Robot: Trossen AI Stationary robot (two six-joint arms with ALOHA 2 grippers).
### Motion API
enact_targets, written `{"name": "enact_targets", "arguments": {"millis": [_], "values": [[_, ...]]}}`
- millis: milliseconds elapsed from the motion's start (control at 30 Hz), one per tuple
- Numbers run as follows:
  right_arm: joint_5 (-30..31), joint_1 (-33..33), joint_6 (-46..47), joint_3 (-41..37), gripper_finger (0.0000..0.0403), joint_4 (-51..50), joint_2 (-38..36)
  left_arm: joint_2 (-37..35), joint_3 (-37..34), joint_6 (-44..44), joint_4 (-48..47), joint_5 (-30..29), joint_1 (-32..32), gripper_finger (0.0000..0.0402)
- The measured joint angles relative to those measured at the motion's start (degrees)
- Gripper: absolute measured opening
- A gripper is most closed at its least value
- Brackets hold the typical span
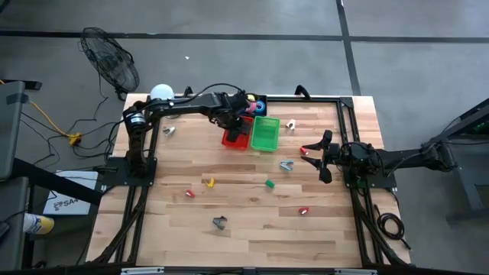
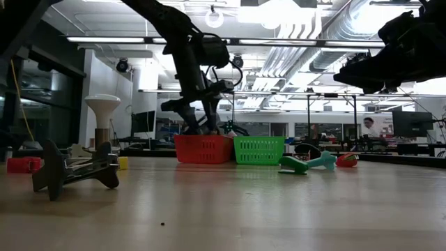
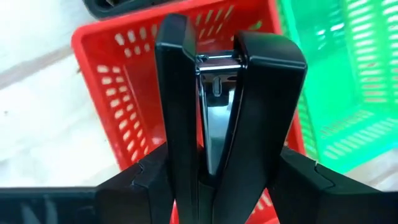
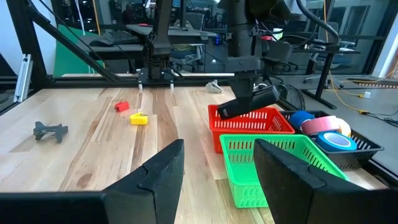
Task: Pick and place Stapler, Stapler remover, tape
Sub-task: Put the large black stapler into the red bin, then put the gray staple remover into the green bin
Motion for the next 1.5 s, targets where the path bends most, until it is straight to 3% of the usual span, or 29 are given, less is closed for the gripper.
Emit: {"name": "enact_targets", "arguments": {"millis": [700,1067,1367,1500], "values": [[0.0,0.0,0.0,0.0,0.0185,0.0,0.0,0.0,0.0,4.5,-0.4,-1.3,0.0,0.0209],[0.0,0.0,0.0,0.0,0.0185,0.0,0.0,-0.1,0.0,3.9,1.7,-1.2,0.0,0.0289],[0.0,0.0,0.0,0.0,0.0185,0.0,0.0,-0.7,0.1,4.8,1.9,-1.0,0.0,0.0268],[0.0,0.0,0.0,0.0,0.0185,0.0,0.0,-1.0,2.2,6.0,-5.6,-2.8,0.0,0.0253]]}}
